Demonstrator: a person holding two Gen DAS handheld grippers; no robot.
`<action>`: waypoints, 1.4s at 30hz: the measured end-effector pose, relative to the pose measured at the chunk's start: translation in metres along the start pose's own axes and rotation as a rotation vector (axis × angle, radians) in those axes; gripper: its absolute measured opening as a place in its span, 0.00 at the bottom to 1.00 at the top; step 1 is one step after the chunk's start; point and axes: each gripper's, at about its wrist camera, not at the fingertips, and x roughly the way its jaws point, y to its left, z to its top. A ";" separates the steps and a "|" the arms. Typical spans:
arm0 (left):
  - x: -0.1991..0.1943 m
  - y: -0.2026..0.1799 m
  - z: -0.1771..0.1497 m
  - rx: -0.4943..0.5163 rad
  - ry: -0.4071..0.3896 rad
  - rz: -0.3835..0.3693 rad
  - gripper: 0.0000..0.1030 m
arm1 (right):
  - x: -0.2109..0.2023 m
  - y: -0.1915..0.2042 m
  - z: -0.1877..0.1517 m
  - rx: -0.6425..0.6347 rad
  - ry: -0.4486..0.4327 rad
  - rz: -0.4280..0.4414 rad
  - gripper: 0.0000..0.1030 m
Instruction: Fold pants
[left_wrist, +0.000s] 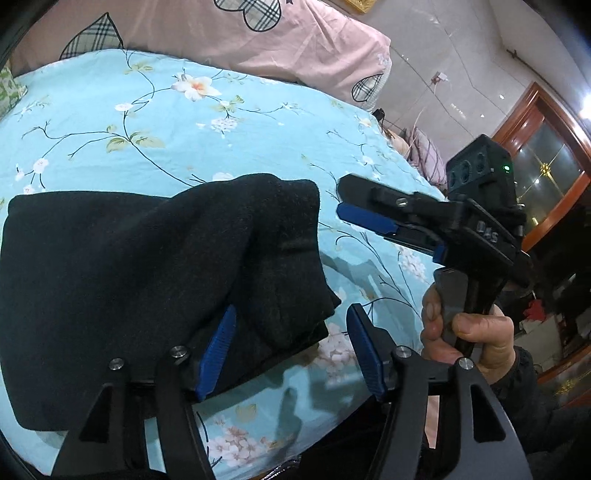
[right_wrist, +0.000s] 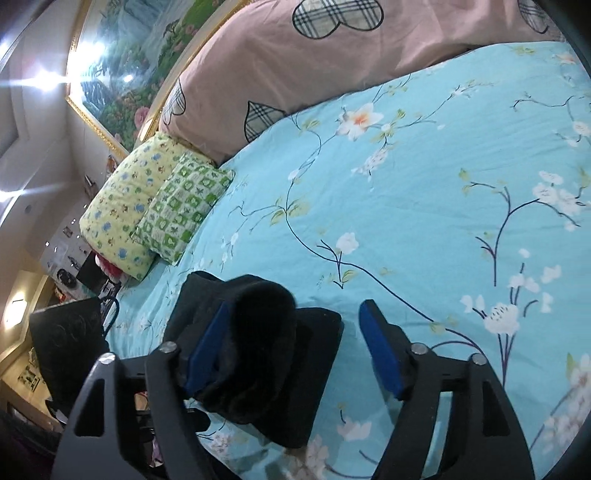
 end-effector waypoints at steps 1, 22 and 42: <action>-0.002 0.001 0.000 -0.004 -0.002 -0.003 0.62 | -0.003 0.003 0.000 -0.002 -0.010 0.002 0.79; -0.083 0.066 -0.004 -0.146 -0.161 0.099 0.74 | 0.011 0.063 -0.024 -0.104 0.023 -0.125 0.88; -0.095 0.130 -0.019 -0.291 -0.159 0.174 0.75 | 0.026 0.051 -0.036 -0.035 0.057 -0.144 0.88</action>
